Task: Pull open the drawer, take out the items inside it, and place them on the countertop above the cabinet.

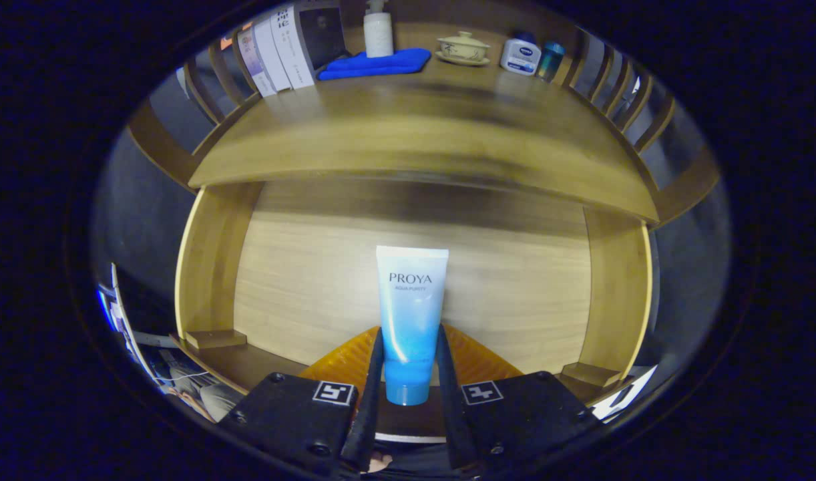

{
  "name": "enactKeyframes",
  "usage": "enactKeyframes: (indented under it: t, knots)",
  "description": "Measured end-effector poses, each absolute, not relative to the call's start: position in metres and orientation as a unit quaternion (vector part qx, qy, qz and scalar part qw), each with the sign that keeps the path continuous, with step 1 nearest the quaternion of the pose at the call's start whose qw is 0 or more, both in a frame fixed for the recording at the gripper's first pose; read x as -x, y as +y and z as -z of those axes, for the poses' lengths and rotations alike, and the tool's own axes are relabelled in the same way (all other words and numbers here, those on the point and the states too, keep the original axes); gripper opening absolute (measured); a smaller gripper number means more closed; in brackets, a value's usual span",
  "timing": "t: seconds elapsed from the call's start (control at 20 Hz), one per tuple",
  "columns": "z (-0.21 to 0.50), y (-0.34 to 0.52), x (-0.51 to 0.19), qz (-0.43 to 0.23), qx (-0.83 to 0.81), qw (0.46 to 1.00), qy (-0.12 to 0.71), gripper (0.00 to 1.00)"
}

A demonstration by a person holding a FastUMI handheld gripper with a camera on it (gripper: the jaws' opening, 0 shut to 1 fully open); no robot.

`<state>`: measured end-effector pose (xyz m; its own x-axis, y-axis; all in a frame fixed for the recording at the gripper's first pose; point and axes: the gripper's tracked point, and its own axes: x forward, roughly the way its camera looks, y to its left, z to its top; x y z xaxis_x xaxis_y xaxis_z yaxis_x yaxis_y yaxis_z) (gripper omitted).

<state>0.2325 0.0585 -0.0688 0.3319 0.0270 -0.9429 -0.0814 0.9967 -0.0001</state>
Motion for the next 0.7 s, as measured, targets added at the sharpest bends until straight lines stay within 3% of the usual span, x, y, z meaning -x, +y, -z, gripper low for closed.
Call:
enactKeyframes:
  t: [0.4,0.7]
  knots:
    - [0.014,0.058,-0.257,-0.039,0.031,0.835,0.547,0.45]
    - [-0.01,0.064,-0.316,-0.026,0.019,0.844,0.535,0.45]
